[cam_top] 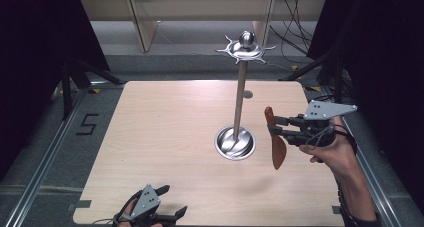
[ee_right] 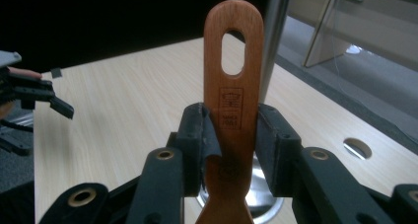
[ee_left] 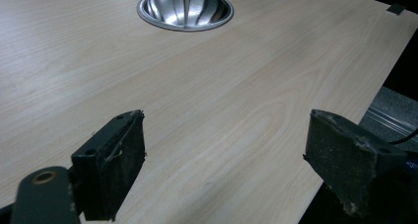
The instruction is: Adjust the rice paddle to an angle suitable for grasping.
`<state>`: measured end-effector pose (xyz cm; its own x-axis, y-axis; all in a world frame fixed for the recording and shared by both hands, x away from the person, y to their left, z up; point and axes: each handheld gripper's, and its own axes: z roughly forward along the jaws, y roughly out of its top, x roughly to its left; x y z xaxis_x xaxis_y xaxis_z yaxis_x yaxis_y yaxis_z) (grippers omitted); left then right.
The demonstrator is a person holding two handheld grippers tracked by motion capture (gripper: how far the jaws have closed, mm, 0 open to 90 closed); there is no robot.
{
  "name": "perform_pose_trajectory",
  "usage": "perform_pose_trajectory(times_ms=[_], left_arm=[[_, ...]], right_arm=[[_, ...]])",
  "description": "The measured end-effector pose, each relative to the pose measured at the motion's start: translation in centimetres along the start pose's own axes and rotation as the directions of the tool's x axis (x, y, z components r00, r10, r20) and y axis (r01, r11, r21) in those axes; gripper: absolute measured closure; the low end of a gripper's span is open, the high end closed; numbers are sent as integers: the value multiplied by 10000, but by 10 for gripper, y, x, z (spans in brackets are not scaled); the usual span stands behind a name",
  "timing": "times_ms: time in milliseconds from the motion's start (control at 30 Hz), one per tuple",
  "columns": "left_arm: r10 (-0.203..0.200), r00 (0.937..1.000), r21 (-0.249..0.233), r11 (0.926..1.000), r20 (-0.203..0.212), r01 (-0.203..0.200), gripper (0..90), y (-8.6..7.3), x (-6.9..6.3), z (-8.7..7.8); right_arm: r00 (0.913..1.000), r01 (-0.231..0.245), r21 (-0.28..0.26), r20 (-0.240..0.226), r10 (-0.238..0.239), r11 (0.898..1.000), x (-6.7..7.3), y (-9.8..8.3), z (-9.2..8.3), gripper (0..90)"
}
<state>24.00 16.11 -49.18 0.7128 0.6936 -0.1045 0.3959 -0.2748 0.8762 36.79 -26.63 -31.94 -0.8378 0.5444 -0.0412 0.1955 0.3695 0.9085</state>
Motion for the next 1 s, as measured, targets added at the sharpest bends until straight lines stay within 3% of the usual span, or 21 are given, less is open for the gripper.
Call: perform_pose_trajectory(times_ms=[67,200,233,267,567,667,767,1000], left_arm=[[13,10000,-25,10000,66,-13,148,0,1,1],[34,10000,35,10000,24,-34,147,0,0,0],[32,10000,22,10000,7,-32,148,0,0,0],[32,10000,22,10000,7,-32,148,0,0,0],[14,10000,5,10000,-10,-14,147,0,0,0],[5,10000,-2,10000,-11,-5,148,0,0,0],[-13,10000,-38,10000,43,13,147,0,0,1],[-11,10000,-25,10000,56,11,147,0,0,1]], right_arm=[[9998,196,-310,-90,-199,9993,0,8,2,671],[10000,17,-497,66,-13,9988,3,16,2,672],[9995,277,-565,143,-269,9980,2,18,3,672],[9998,98,-729,185,-84,9973,3,19,4,672],[9995,75,-1140,315,-40,9935,1,37,-5,672],[9982,340,-1318,533,-272,9907,-1,43,-8,672],[9980,314,-1398,580,-235,9897,-2,48,-10,672],[9969,212,-1698,779,-81,9852,-3,70,-16,672]])
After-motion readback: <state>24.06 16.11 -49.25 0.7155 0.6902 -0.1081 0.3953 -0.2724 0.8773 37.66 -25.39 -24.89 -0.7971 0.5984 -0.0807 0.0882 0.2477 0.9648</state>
